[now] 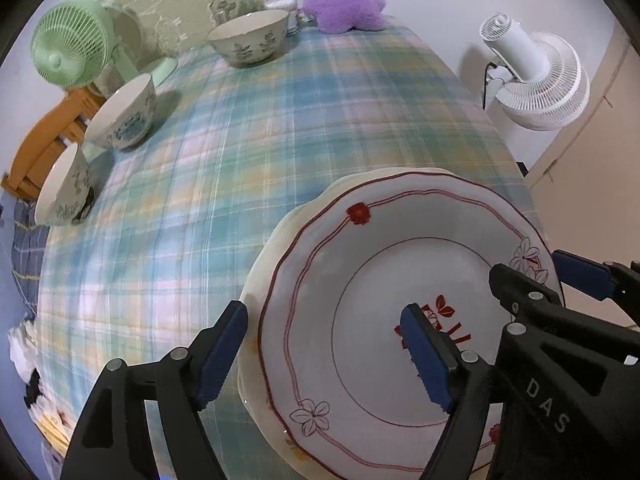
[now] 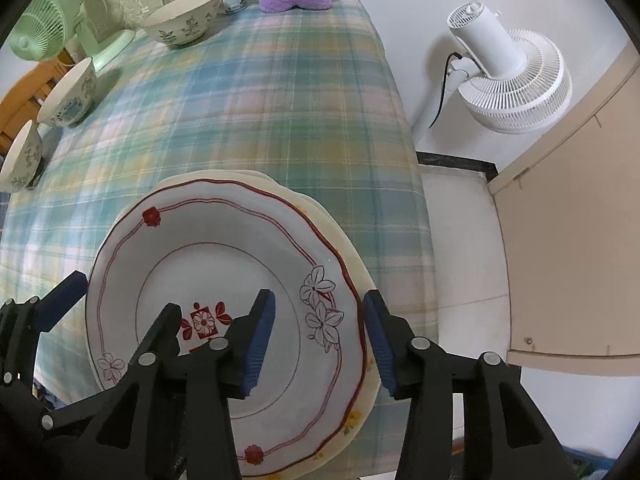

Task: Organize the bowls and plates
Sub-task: 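Lower the plate stack onto the table edge with the right gripper while the left gripper opens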

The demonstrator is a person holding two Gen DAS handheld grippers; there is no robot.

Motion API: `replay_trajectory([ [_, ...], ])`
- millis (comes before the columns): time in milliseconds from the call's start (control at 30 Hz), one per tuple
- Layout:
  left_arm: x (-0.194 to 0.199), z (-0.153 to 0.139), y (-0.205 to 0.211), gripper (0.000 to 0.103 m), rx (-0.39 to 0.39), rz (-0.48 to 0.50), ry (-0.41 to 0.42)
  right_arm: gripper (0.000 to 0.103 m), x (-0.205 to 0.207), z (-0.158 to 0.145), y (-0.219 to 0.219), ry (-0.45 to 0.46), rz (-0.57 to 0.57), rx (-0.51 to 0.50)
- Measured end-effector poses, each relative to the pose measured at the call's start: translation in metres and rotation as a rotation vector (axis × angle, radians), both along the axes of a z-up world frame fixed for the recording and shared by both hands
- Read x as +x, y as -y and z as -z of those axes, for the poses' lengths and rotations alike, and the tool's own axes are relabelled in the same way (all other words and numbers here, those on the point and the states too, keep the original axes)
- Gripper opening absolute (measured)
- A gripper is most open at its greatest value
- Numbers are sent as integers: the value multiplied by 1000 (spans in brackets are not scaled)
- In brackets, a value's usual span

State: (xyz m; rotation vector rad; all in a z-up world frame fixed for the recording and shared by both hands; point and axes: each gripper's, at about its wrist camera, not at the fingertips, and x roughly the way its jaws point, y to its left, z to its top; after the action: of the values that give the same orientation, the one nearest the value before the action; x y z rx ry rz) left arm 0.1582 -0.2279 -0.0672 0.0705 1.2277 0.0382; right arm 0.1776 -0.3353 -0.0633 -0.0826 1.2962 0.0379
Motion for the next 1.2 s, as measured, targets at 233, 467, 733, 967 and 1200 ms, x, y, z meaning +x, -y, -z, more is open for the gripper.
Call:
replay_trajectory([
  [233, -6, -6, -15, 85, -34, -52, 10, 66, -1, -3, 1, 20, -19, 28],
  [467, -14, -25, -30, 90, -60, -81, 54, 68, -2, -15, -5, 57, -45, 80],
  [733, -15, -46, -64, 91, -103, -100, 88, 68, -7, -46, -30, 132, -73, 111],
  [967, -12, -50, -110, 90, -122, -61, 97, 68, -12, -56, -69, 177, -39, 88],
  [1200, -8, -59, -171, 90, -100, 3, 103, 68, -19, -61, -125, 226, 28, 156],
])
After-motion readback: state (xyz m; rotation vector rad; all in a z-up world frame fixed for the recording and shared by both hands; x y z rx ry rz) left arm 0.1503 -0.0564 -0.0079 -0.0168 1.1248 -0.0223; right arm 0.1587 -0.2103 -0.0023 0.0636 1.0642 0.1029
